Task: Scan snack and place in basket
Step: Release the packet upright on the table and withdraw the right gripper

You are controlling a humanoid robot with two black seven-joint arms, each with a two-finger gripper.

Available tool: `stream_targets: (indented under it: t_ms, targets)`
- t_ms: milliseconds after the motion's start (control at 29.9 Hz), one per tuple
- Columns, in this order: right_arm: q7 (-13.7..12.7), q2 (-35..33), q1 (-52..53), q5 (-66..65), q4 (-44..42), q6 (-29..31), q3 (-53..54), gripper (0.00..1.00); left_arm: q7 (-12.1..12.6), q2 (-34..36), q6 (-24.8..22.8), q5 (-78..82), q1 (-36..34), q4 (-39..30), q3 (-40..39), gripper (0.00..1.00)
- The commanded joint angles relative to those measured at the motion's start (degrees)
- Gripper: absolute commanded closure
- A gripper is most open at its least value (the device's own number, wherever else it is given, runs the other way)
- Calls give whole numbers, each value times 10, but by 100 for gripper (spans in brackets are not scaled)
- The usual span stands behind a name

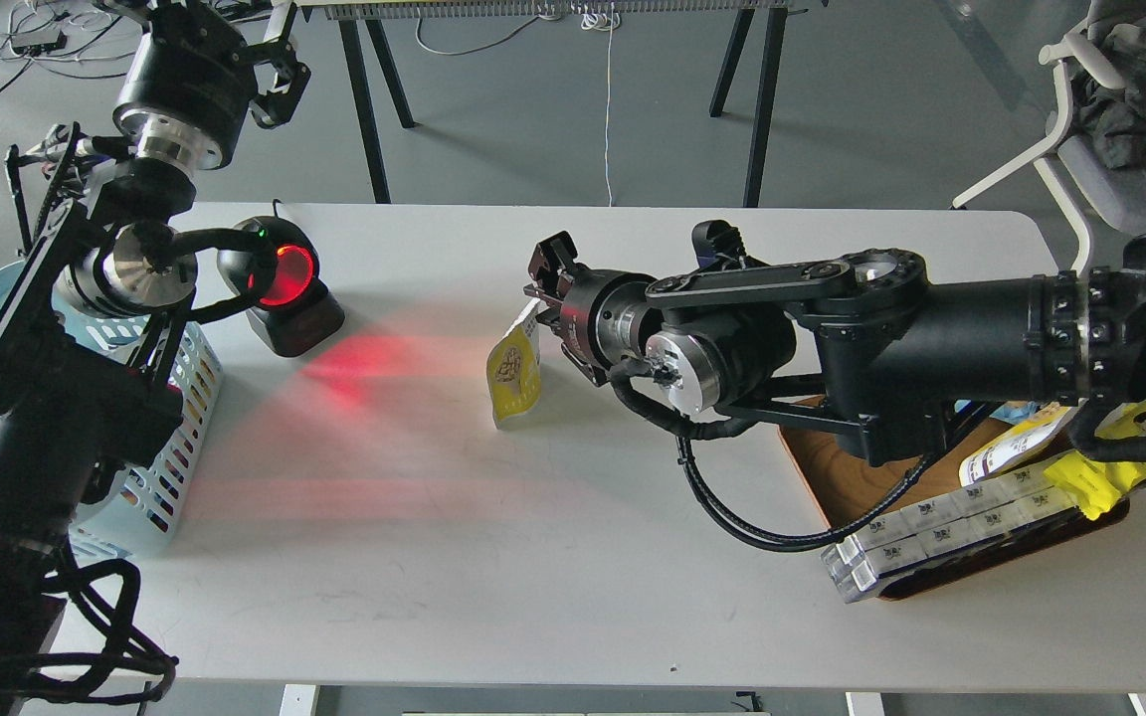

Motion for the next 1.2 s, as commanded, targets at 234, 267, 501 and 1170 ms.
stream_targets:
  t_ms: [234, 267, 501, 1170]
  targets:
    - [4, -111, 2, -24, 61, 27, 80, 7, 13, 27, 3, -1, -3, 4, 0, 0]
    - [4, -132, 1, -31, 73, 35, 89, 7, 17, 29, 10, -1, -7, 4, -1, 0]
    - [11, -281, -32, -55, 94, 105, 166, 6, 30, 70, 33, 4, -27, -2, 4, 0]
    - [7, -277, -274, -69, -313, 467, 466, 6, 55, 574, 13, 38, -26, -205, 286, 0]
